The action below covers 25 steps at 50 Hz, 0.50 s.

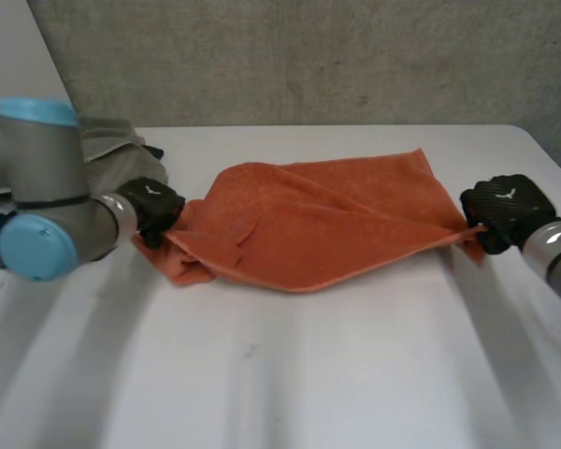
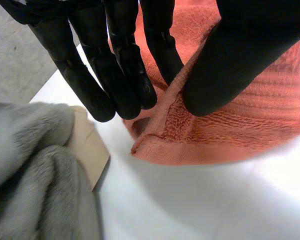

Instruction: Fold the laundry.

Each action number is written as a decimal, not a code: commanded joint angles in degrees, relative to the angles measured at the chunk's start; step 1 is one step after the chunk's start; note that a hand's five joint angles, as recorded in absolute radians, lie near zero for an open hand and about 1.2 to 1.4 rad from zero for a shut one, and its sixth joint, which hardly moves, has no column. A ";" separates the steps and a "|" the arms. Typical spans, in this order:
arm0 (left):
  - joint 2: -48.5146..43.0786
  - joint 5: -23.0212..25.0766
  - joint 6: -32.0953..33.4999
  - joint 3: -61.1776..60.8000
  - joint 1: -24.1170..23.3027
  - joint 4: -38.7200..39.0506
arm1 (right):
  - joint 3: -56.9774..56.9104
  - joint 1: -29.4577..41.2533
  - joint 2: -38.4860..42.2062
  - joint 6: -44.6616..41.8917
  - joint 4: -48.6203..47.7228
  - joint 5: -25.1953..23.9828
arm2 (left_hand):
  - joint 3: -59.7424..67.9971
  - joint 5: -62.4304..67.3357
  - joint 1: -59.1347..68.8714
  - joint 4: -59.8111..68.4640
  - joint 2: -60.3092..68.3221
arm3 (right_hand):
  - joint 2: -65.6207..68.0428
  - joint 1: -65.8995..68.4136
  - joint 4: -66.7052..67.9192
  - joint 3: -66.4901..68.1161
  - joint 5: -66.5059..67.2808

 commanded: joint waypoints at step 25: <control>3.66 -5.61 11.30 3.91 -0.88 2.54 | -18.87 -0.35 6.14 -22.43 24.20 6.60 | 11.94 12.93 12.73 11.58 11.57 | 11.87 14.79 11.26 11.64 12.15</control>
